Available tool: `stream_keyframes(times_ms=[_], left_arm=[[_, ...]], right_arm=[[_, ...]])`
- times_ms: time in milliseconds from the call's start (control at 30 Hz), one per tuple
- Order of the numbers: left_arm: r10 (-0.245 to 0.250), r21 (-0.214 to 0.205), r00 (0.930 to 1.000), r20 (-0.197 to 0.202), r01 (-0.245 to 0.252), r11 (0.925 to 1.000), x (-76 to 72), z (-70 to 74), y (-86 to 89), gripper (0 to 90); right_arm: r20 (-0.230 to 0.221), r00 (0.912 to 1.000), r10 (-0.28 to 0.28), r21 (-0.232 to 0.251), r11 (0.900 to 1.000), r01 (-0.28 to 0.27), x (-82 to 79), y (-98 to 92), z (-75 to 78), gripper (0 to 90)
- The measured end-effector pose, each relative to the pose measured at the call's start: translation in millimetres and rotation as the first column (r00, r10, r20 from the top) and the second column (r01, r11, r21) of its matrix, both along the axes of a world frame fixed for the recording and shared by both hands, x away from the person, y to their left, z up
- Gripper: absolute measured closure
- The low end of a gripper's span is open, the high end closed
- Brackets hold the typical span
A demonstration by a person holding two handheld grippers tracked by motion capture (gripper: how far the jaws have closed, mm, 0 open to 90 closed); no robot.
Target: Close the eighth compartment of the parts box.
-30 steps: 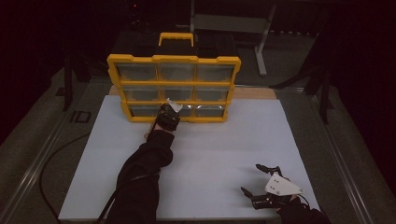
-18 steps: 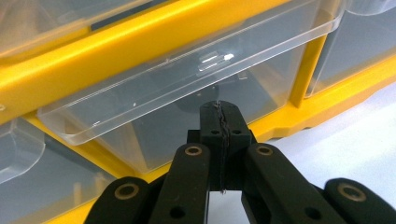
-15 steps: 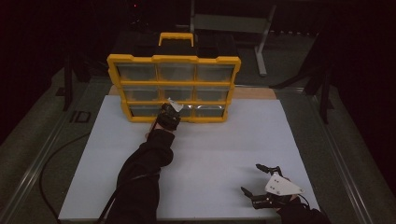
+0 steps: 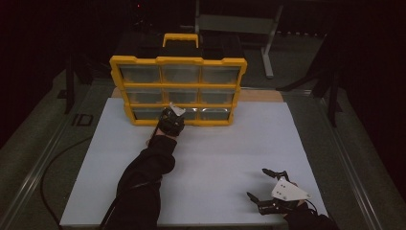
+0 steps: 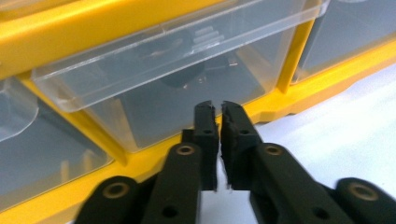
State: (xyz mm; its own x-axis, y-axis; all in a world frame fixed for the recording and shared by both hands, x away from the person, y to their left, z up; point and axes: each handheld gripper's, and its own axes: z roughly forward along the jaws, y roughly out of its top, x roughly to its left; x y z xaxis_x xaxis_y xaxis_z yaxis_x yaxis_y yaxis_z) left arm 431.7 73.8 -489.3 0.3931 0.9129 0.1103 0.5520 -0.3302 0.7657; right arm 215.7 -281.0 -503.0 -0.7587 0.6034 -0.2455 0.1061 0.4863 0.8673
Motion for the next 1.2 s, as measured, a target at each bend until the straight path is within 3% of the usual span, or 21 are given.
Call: stream_keyframes(times_ms=[233, 433, 700, 767, 900, 1000, 1200], left_arm=[[-0.019, -0.016, 0.9998, 0.0, 0.019, 0.9997, -9.3, 0.9, -4.4, 75.7], [-0.011, -0.036, 0.9997, -0.023, 0.011, 0.9993, -14.1, 0.9, -9.2, 55.9], [-0.024, -0.063, 0.9989, -0.039, 0.021, 0.9978, -17.7, 1.8, -6.6, 39.4], [-0.034, -0.072, 0.9984, -0.045, 0.031, 0.9969, -18.6, 2.5, -5.9, 31.6], [-0.03, -0.069, 0.9984, -0.047, 0.027, 0.9972, -20.1, 4.5, -5.2, 23.6], [-0.034, -0.09, 0.9975, -0.061, 0.029, 0.9956, -19.7, 5.5, -4.7, 16.8], [-0.033, -0.094, 0.9967, -0.073, 0.026, 0.9952, -19.8, 6.0, -4.4, 10.5]], right_arm=[[0.0, 1.0, 0.005, -0.007, 1.0, -0.005, 0.2, 0.0, 0.0, 8.5], [0.004, 1.0, 0.005, -0.01, 0.9999, -0.005, 0.4, -0.2, -0.3, 8.5], [0.004, 1.0, 0.005, -0.011, 0.9999, -0.004, 0.4, 0.0, -0.3, 8.5], [0.005, 1.0, 0.004, -0.012, 0.9999, -0.004, 0.5, 0.0, -0.4, 8.5], [0.004, 1.0, 0.004, -0.012, 0.9999, -0.004, 0.6, 0.0, -0.4, 8.5], [0.003, 1.0, 0.002, -0.012, 0.9999, -0.002, 0.5, 0.1, -0.5, 8.5], [0.003, 1.0, 0.0, -0.014, 0.9999, 0.0, 0.7, 0.1, -0.7, 8.5]])
